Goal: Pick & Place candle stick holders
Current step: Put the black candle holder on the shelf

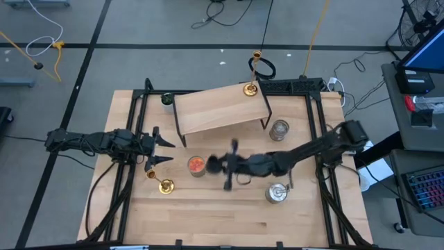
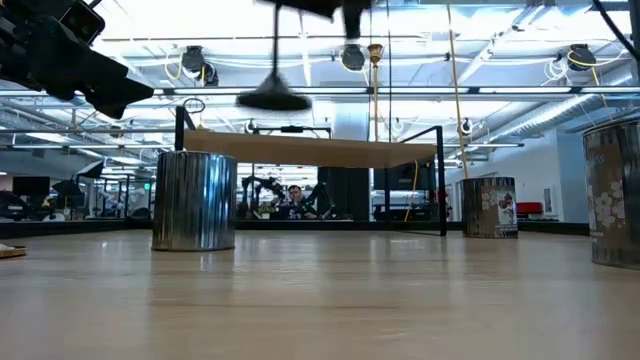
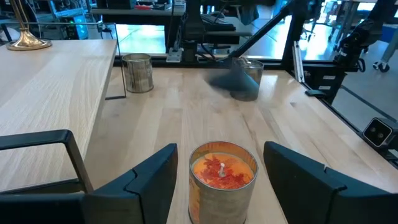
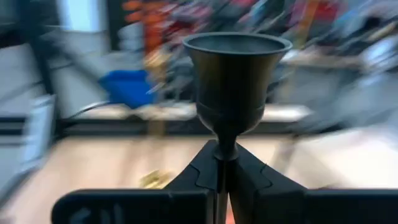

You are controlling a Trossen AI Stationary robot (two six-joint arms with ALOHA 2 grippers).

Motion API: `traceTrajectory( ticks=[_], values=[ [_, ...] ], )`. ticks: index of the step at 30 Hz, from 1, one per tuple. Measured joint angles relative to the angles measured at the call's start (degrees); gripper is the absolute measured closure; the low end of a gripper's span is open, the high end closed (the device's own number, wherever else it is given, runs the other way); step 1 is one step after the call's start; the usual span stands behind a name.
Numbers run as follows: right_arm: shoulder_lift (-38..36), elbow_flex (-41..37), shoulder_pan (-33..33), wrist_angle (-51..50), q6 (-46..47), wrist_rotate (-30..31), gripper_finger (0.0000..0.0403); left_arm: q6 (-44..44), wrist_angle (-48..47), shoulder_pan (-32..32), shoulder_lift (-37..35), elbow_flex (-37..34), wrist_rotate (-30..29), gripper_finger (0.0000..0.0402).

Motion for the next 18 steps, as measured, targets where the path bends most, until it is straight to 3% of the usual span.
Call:
traceTrajectory(
  ticks=[4,13,18],
  values=[
    [-4.95,0.00,-3.18,3.82,-8.55,7.49,0.0390,-0.02,0.03,0.00,0.00,0.00,0.00,0.0156],
    [-5.89,0.00,-17.31,6.50,-9.37,7.33,0.0392,0.69,0.81,0.00,-0.01,0.00,-0.02,0.0156],
    [-2.96,0.00,-24.56,7.00,-5.43,2.75,0.0391,0.85,0.83,-0.01,0.00,0.00,-0.04,0.0156]
  ],
)
